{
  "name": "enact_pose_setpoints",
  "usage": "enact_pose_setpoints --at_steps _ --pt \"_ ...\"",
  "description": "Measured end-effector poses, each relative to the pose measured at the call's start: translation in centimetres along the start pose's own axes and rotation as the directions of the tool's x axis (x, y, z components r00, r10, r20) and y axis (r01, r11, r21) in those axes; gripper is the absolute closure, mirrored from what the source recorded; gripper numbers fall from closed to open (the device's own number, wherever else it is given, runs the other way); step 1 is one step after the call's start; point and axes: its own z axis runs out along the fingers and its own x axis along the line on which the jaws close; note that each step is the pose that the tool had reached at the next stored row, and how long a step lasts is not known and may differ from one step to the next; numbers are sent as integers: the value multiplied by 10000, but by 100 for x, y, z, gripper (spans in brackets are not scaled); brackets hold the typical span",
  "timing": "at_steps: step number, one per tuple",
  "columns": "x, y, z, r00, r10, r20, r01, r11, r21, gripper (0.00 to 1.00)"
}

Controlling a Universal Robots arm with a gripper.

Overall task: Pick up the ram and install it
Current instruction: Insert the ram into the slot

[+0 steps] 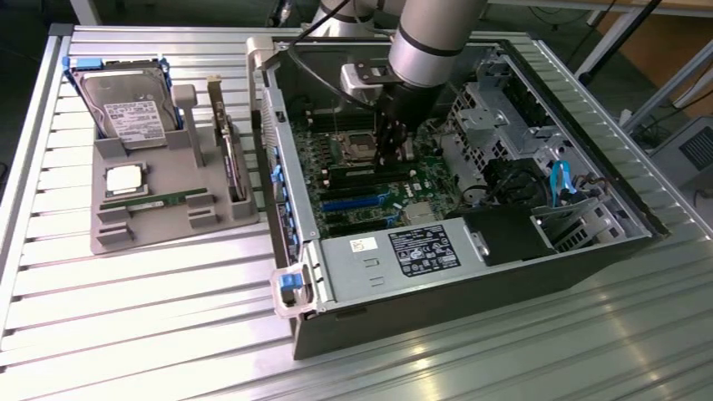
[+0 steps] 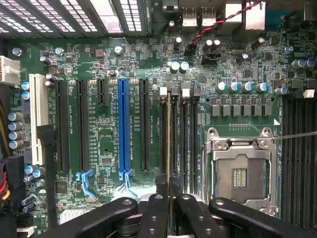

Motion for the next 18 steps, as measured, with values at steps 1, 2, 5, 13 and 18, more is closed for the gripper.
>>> enact_pose_setpoints --at_steps 1,2,5,13,18 --pt "0 -2 2 10000 8 -4 -8 10000 -2 87" --pt "0 -2 4 10000 86 -4 -86 10000 1 87" --pt "2 -35 4 9999 129 -12 -129 9999 2 87" --pt "34 -41 11 9999 -101 -19 101 9999 0 87" --pt "34 -41 24 9999 -105 -26 105 9999 0 87"
